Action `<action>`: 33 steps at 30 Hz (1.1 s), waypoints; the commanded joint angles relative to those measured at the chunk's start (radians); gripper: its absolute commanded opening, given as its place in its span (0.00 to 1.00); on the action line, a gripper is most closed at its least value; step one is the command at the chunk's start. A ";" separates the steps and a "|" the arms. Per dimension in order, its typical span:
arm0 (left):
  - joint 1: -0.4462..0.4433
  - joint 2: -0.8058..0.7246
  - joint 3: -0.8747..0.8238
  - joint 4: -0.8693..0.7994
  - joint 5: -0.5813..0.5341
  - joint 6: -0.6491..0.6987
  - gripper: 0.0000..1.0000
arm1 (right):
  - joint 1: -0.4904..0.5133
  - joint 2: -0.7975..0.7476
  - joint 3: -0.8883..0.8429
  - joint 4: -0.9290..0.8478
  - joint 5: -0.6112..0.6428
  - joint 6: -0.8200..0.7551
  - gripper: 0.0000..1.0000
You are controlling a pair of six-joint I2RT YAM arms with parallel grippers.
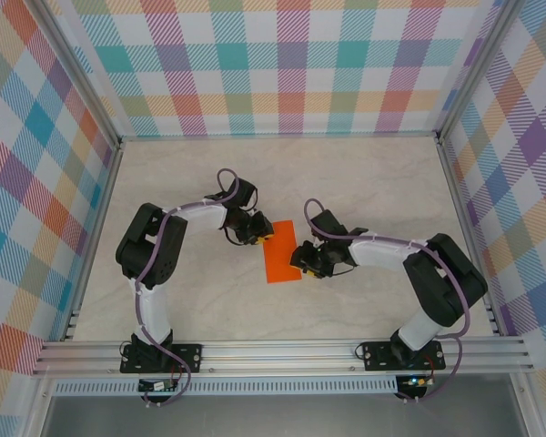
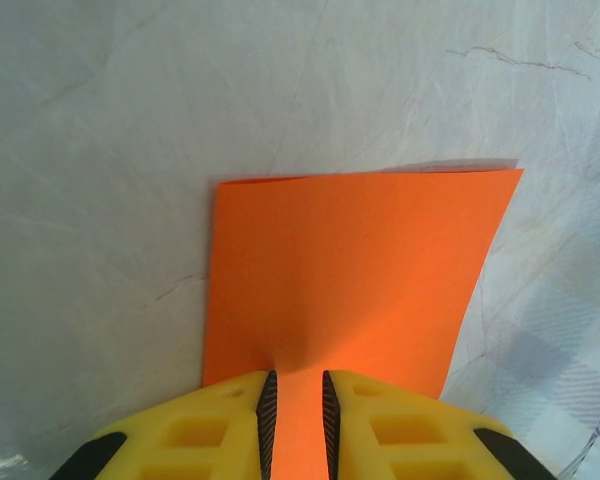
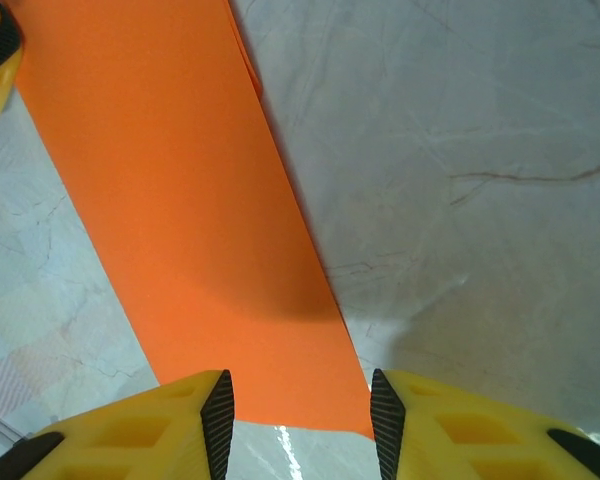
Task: Fold a paper plane with a square sheet of paper (pick it up from the middle)
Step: Third fold the triangle at the center of the table.
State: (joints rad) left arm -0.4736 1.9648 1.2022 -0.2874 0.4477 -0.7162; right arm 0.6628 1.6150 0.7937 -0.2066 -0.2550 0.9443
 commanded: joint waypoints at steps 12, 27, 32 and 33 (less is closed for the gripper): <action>0.018 0.002 -0.044 -0.035 -0.013 0.035 0.23 | 0.008 0.027 -0.005 0.038 -0.064 0.020 0.39; 0.021 -0.026 -0.059 -0.032 -0.018 0.040 0.24 | 0.026 -0.049 -0.056 -0.033 -0.021 0.041 0.41; 0.023 -0.026 -0.059 -0.032 -0.014 0.041 0.24 | 0.038 -0.018 -0.046 0.018 -0.053 0.056 0.40; 0.023 -0.026 -0.059 -0.032 -0.014 0.041 0.24 | 0.040 -0.011 -0.039 0.012 -0.052 0.056 0.40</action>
State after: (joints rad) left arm -0.4660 1.9526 1.1732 -0.2584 0.4595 -0.6899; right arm 0.6922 1.5818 0.7475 -0.2089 -0.2852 0.9844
